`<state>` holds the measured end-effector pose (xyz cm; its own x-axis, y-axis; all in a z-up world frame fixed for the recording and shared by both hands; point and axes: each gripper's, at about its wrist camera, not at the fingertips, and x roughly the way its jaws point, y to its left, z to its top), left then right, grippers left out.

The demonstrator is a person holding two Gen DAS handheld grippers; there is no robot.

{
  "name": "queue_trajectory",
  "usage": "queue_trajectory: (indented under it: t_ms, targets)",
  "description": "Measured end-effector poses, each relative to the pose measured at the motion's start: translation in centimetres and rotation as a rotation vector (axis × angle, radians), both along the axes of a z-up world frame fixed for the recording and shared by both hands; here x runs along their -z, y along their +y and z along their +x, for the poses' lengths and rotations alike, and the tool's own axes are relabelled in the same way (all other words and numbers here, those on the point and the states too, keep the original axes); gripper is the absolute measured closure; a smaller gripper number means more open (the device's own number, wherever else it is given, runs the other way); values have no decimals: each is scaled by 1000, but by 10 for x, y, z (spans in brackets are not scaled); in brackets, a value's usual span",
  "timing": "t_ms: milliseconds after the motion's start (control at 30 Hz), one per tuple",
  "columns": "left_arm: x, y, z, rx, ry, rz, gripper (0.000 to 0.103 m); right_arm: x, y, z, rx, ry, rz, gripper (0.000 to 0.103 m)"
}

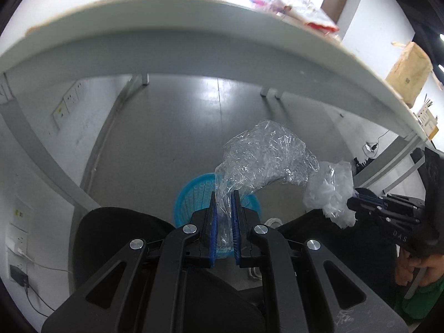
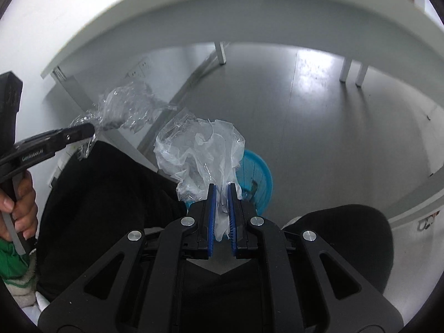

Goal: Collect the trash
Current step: 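Carry both clear plastic wrappers down over the blue wastebasket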

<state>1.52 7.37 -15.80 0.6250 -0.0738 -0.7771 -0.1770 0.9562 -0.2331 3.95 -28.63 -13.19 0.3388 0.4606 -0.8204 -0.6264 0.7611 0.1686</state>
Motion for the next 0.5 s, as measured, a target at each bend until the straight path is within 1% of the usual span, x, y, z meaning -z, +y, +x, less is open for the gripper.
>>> queue_trajectory:
  t_ms: [133, 300, 500]
  targets:
    - [22, 4, 19, -20, 70, 0, 95, 19, 9, 10, -4, 53, -20, 95]
    - [48, -2, 45, -4, 141, 36, 95, 41, 21, 19, -1, 93, -57, 95]
    - [75, 2, 71, -11, 219, 20, 95, 75, 37, 35, 17, 156, -111, 95]
